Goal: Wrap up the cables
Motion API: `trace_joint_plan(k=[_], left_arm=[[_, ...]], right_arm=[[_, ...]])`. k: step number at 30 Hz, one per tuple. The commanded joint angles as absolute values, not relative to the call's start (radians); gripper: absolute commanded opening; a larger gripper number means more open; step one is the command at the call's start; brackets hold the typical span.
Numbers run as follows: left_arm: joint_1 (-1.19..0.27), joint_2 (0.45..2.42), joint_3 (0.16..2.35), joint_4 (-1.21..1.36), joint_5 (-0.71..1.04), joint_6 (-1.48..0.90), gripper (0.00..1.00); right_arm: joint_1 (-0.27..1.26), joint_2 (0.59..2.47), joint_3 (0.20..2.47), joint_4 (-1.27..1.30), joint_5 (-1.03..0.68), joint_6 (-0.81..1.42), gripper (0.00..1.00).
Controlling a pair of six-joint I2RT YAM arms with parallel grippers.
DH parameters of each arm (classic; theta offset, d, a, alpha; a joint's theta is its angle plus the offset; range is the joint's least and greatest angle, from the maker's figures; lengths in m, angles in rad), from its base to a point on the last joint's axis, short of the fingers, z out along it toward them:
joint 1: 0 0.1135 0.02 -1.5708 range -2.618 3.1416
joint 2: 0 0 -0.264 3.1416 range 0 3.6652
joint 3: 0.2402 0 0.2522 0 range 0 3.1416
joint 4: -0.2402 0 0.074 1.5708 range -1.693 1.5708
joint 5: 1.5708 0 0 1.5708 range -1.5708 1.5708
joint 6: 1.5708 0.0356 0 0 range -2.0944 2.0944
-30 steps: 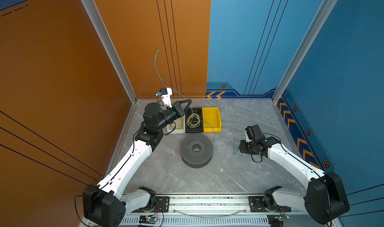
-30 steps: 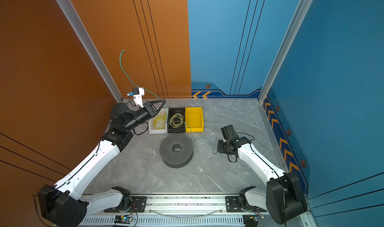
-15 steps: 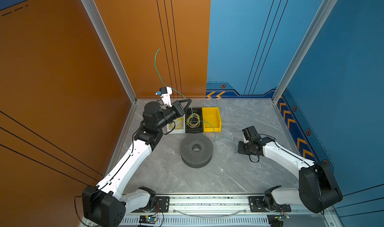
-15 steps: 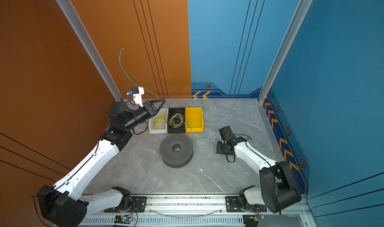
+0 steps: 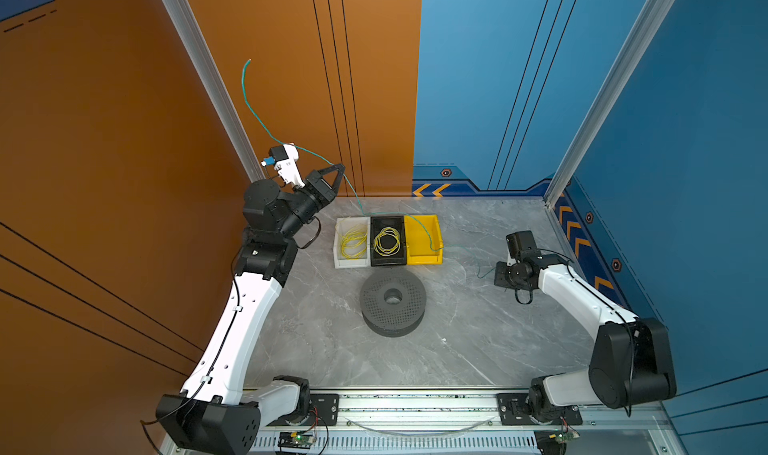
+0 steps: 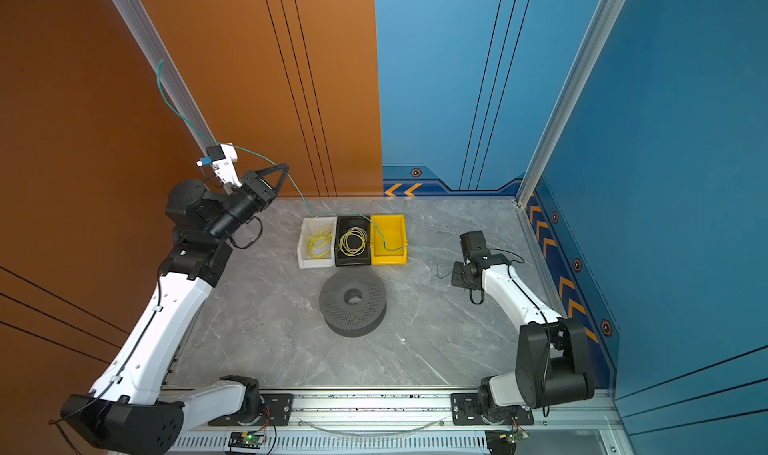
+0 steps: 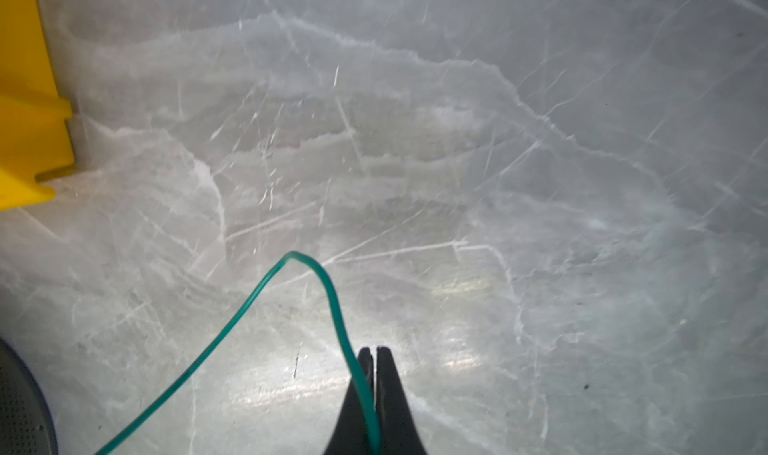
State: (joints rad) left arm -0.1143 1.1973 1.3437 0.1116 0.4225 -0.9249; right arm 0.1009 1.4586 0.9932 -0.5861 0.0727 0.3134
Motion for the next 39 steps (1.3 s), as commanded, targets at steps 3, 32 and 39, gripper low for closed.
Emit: trace_joint_plan(k=[3,32,39], left_arm=[[-0.009,1.203,1.387,0.168,0.373,-0.996,0.00],[0.314,1.216,1.413,0.222,0.415,-1.140,0.00],[0.322,1.210,1.410,0.215,0.421,-1.146,0.00]], right_arm=[[0.006,1.575,1.047,-0.662,0.168,0.262,0.00],[-0.052,1.739,0.967,-0.544,0.508,0.251,0.00],[-0.103,1.735,0.970,-0.526,0.465,0.254,0.00]])
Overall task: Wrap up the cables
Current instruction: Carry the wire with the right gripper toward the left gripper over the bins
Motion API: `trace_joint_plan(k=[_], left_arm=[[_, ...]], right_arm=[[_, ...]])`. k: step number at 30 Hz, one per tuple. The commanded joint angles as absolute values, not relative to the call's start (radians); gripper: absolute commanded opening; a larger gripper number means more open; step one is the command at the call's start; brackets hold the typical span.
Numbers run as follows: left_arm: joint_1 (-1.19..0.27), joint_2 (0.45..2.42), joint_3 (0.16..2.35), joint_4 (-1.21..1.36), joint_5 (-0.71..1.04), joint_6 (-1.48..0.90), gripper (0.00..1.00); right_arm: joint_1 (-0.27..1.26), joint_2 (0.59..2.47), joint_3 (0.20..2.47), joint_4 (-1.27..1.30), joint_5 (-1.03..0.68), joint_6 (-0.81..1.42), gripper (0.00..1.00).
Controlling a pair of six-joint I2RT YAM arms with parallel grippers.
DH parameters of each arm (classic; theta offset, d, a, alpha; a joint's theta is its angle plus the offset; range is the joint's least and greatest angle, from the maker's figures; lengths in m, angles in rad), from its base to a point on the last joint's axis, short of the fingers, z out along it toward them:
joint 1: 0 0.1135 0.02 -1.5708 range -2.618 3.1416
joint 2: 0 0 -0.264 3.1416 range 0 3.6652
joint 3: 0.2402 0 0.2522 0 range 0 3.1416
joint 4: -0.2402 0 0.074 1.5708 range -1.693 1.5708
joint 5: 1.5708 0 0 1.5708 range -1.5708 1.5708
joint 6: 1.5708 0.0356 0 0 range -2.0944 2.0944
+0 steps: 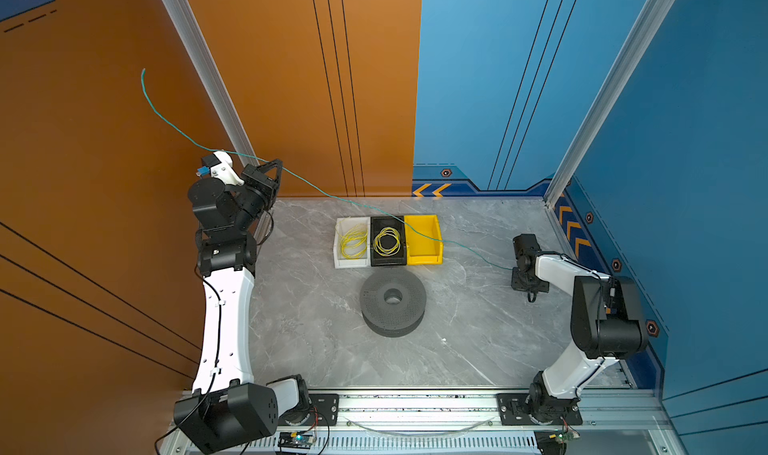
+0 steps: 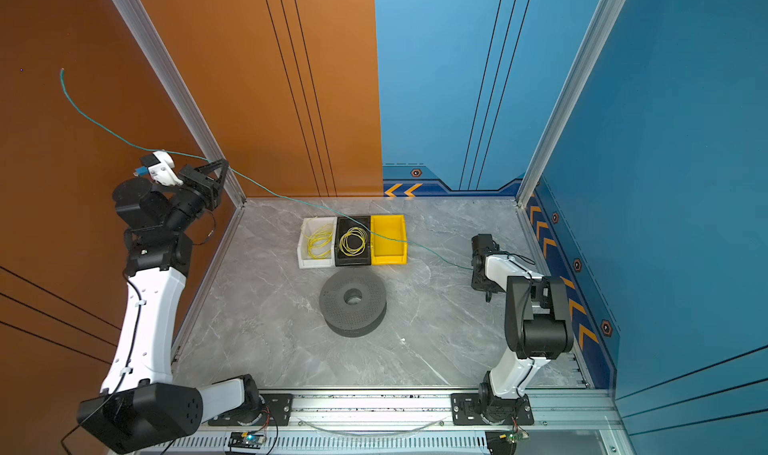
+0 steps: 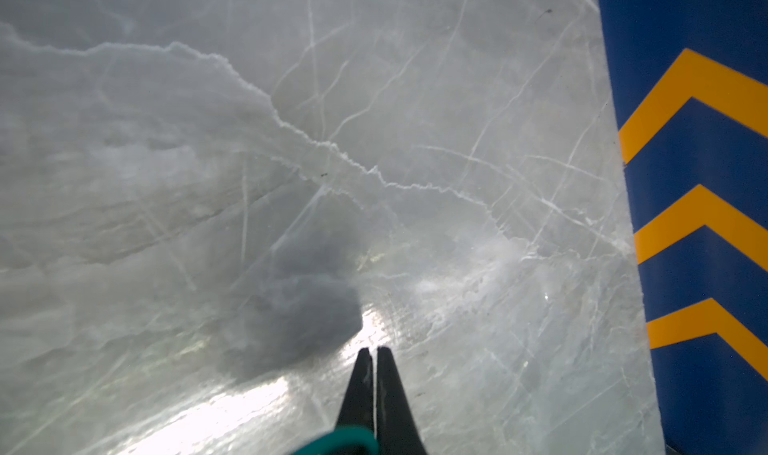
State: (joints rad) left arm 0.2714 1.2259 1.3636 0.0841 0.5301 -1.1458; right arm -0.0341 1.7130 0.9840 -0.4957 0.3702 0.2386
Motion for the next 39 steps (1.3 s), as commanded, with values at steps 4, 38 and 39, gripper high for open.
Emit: trace_joint_plan(k=[4,38,39], left_arm=[[0.229,1.199,1.377,0.207,0.404,-1.112,0.00],[-0.655,1.129,0.880,0.318,-0.270,-0.795,0.00],[-0.669,1.129,0.864,0.324,-0.280,-0.796,0.00]], right_arm=[[-0.083,1.721,0.991,-0.545,0.434,0.250,0.00],[0.479,1.378,1.714,-0.427,-0.520,0.372,0.80],[0.511,1.396,1.724,-0.359,-0.555,0.387,0.80]])
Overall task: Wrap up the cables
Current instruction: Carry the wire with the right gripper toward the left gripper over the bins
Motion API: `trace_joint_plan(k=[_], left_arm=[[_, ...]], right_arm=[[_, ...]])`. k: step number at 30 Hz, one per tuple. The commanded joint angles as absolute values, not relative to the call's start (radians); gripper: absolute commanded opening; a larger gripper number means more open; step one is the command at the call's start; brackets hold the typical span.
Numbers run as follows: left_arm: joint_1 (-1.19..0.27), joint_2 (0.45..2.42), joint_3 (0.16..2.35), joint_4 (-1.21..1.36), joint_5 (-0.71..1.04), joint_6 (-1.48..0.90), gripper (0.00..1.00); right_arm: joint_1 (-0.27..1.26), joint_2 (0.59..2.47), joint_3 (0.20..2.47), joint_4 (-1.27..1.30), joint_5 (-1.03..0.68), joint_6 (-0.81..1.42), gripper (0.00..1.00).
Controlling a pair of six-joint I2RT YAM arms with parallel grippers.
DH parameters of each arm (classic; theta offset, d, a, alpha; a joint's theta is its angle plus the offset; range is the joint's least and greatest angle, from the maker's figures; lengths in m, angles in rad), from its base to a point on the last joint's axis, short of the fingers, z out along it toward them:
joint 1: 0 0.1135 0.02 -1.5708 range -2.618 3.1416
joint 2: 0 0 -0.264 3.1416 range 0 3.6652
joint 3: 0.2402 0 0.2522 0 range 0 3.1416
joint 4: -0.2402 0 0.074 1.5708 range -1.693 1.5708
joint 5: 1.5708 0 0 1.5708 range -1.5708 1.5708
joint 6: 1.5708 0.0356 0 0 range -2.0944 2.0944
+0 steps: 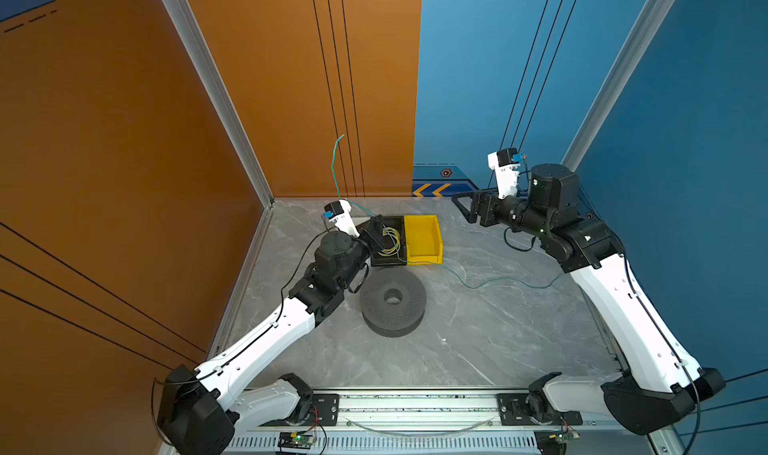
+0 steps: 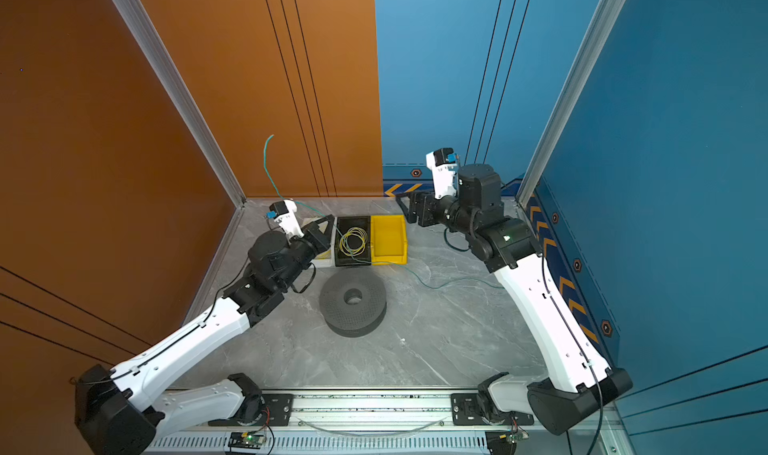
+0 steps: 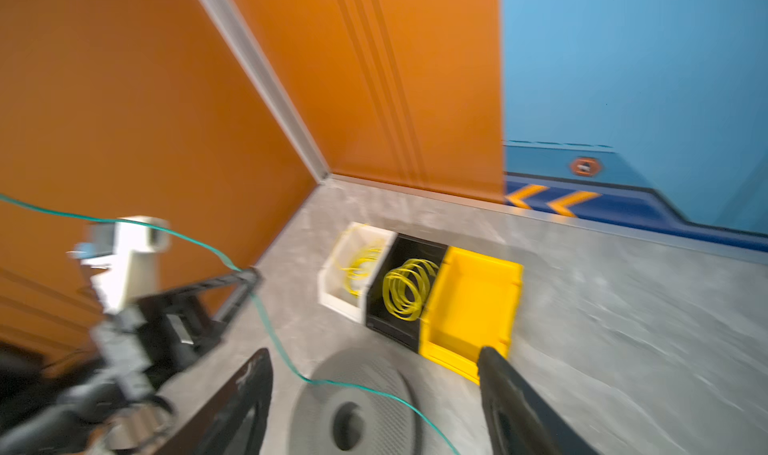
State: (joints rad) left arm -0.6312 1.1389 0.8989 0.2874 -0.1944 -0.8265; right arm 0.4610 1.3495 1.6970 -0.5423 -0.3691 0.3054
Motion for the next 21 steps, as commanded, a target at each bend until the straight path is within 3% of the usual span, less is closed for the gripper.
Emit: trace_joint_plan(k=[1,11,21], left_arm=[[-0.680,1.128,0.850,0.329,-0.287,-0.799,0.00],[-0.751,1.096,0.764,0.327,-0.340,-0.848,0.00],[-0.759,1.088,0.753,0.294,-0.325,-0.857,0.00]], right_arm=[[0.540,1.411,1.728,-0.302,-0.577,0.392,0.81],[0.774,1.571,1.739,-0.094,-0.625,0.318,0.86],[0.825,1.633,1.749,-0.081,-0.570,0.191,0.80]])
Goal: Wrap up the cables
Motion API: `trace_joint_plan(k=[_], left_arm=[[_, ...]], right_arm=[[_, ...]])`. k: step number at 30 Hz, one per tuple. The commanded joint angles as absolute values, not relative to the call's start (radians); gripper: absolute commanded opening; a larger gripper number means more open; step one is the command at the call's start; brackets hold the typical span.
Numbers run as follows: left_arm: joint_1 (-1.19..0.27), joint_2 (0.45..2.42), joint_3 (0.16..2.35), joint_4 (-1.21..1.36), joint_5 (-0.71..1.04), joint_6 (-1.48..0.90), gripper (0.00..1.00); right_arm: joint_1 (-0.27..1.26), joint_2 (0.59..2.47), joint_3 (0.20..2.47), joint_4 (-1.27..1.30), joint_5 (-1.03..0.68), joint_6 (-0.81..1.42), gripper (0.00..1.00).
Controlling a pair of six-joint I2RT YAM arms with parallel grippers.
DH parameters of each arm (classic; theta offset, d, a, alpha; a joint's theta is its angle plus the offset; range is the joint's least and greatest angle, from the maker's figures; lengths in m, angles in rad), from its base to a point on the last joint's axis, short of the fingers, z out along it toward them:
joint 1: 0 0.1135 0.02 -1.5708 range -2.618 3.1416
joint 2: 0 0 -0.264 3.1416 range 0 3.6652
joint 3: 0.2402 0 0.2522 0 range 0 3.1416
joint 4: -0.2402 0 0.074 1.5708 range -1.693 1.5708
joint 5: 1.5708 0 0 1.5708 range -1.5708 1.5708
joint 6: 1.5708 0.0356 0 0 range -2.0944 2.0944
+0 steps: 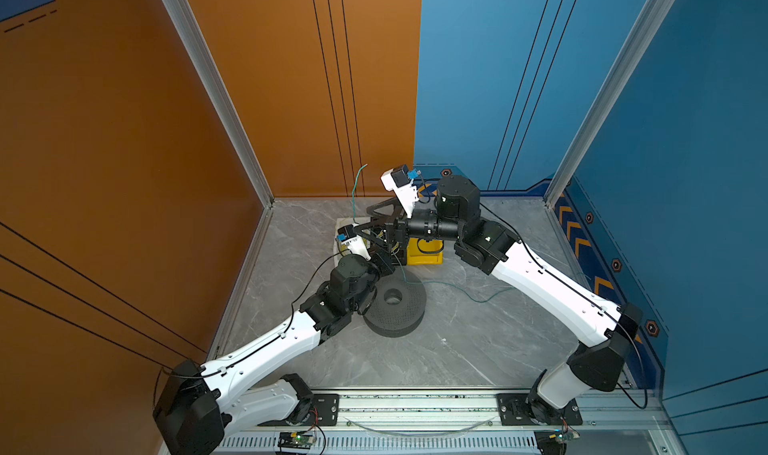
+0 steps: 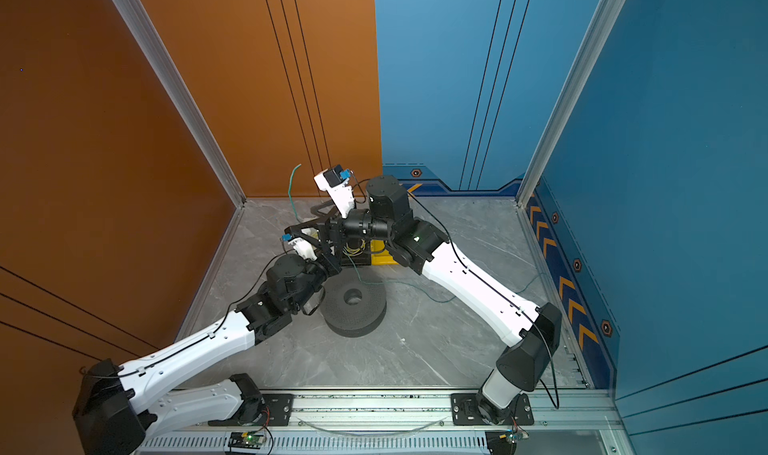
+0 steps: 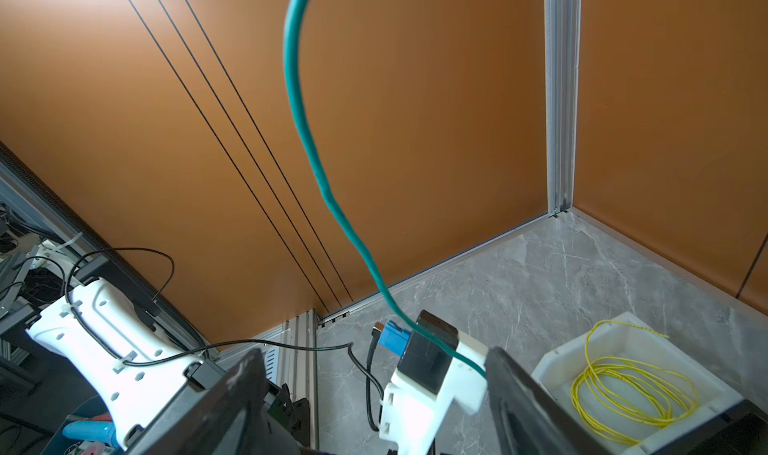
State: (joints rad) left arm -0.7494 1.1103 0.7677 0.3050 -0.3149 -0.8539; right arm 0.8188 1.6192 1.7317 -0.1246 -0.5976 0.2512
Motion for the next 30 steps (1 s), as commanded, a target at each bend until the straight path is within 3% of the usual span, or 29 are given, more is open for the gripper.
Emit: trace_joint_plan(k=[1,6,17,20,22,26,30], left_arm=[[-0.759,1.088,0.753,0.293,-0.321,-0.857,0.00],[-0.767,1.088,0.752,0.279,-0.314,-0.861,0.00],[-0.776,1.087,0.744,0.261,-0.321,-0.867,0.00],[-0.776,1.088,0.744,0.254,-0.324,-0.868,0.00],[-0.776,1.089,0.744,0.253,-0.321,-0.871,0.00],[-0.776,1.092,0.746,0.250,-0.317,-0.874,0.00],[-0.776,1.095,0.751,0.249,-0.314,-0.874,0.00]], right_arm=[[0.825,1.639,1.752,-0.081,-0.563,0.186,0.78],[0.832,1.689,1.789,-0.072,-0.583,0.186,0.68],[0.840,1.732,1.837,-0.050,-0.615,0.202,0.32],[0.840,1.743,1.864,-0.076,-0.597,0.212,0.12],[0.838,1.745,1.868,-0.083,-0.594,0.211,0.11],[0.838,1.745,1.873,-0.093,-0.591,0.210,0.00],[0.836,1.746,1.873,-0.095,-0.597,0.214,0.00]])
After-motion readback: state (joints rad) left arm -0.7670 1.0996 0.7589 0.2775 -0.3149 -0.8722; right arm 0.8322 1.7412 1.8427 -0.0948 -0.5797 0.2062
